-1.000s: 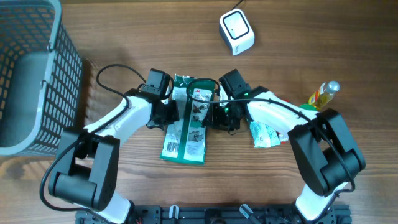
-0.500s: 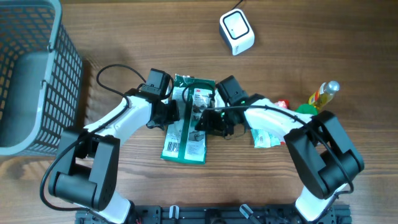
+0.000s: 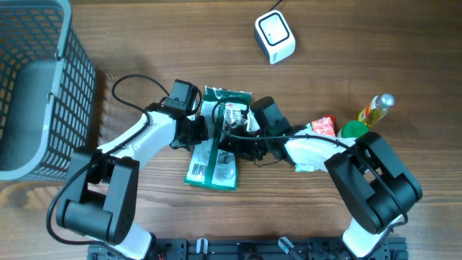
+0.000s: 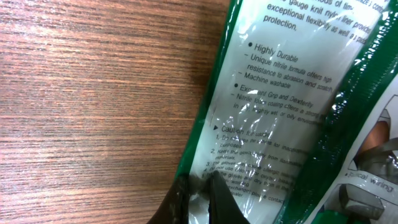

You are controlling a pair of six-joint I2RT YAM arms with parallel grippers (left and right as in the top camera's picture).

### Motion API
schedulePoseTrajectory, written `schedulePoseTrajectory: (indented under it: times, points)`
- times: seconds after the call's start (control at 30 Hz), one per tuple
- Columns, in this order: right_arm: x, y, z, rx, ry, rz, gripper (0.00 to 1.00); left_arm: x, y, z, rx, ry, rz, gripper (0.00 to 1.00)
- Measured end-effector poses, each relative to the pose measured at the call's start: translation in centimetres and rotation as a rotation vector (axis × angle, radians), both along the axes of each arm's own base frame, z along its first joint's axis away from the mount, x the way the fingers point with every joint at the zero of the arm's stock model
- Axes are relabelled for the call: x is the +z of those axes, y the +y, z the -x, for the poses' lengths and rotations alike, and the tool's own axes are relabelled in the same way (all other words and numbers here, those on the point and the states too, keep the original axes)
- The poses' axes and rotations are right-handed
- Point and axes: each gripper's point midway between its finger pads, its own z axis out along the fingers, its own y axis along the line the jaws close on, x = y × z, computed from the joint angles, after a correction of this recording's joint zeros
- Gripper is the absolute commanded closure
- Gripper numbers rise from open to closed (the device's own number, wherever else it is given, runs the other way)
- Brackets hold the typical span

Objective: Scan the item barcode

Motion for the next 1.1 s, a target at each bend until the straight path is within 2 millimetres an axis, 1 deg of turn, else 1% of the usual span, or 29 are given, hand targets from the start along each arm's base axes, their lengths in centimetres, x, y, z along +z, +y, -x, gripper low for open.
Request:
schedulePoseTrajectory:
  times: [0.23,0.4,0.43,0.67,0.93,1.1]
  points:
    - [0.2,1.1,0.1,0.012,-0.042,-0.015,0.57,0.0,-0.1,0.0,-0.002,0.001,0.007,0.96]
    - [0.2,1.4,-0.1,0.008,-0.060,-0.017,0.60,0.0,-0.7,0.1,-0.008,0.009,0.037,0.96]
    - [0.2,1.4,-0.1,0.007,-0.060,-0.019,0.63,0.0,-0.7,0.1,-0.009,0.010,0.040,0.96]
    - [-0.1,1.3,-0.2,0.001,-0.063,-0.011,0.70,0.0,-0.9,0.2,-0.011,0.014,0.050,0.96]
    - [-0.2,1.2,-0.2,-0.001,-0.063,-0.007,0.69,0.0,-1.0,0.2,-0.013,0.016,0.056,0.96]
    - [-0.2,1.2,-0.2,-0.001,-0.063,-0.007,0.70,0.0,-1.0,0.2,-0.013,0.015,0.057,0.96]
